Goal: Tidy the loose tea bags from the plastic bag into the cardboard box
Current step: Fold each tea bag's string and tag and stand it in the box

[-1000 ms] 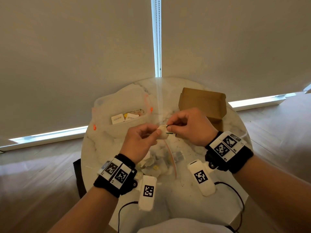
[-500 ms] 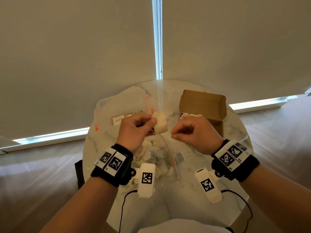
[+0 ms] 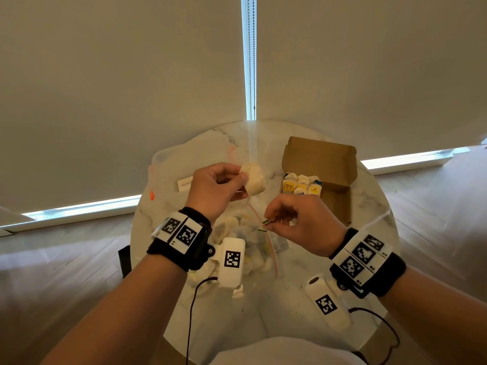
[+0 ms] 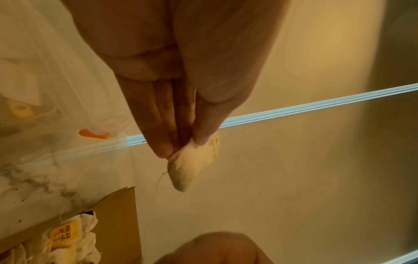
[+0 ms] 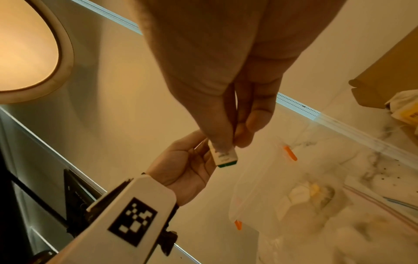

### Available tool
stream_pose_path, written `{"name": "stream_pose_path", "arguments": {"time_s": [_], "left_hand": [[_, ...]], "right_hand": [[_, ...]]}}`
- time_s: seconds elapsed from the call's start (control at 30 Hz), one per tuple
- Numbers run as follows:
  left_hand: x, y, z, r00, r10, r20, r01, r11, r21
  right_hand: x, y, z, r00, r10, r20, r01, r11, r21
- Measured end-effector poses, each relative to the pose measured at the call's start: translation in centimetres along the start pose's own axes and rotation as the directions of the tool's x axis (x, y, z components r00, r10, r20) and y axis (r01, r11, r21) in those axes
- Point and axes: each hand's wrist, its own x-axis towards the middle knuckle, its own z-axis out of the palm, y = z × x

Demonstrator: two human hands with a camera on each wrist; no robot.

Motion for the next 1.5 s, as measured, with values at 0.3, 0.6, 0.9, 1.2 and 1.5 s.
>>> {"name": "stream_pose_path", "arguments": {"time_s": [0.3,0.6,0.9,1.2,1.5], "left_hand": [[0.6,-0.2,-0.2,1.0,-0.005,-0.026,0.005,1.0,0.021],[-0.1,-0.9,0.0,0.999,-0.003,0.047,0.0,0.997,0.078],[-0.2,-1.3,0.1,0.996,0.03,0.084,-0.04,0.993,0.115],[-0.3,-1.2,0.1,0.987,0.069,0.143,-0.088,0.987,0.131],[-0.2,-1.1,-0.1,0.968,0.152,0.201,-0.186,0.969,0.161]], "right_hand": [[0.1,-0.4,-0.3,0.996,-0.066,-0.058,0.075,0.981,0.181],[1.8,-2.0,-1.5,0.986,0.069,-0.153,0.009,0.89,0.456],[3.3,-2.4,-3.0,0.98,-0.005,-0.2,0.056,0.967,0.248],[4.4,-3.4,-4.3,0.997,0.0,-0.081,0.016,0.982,0.189],[5.7,-3.4,-4.6,0.985,-0.017,-0.174,0.041,0.99,0.137]]}}
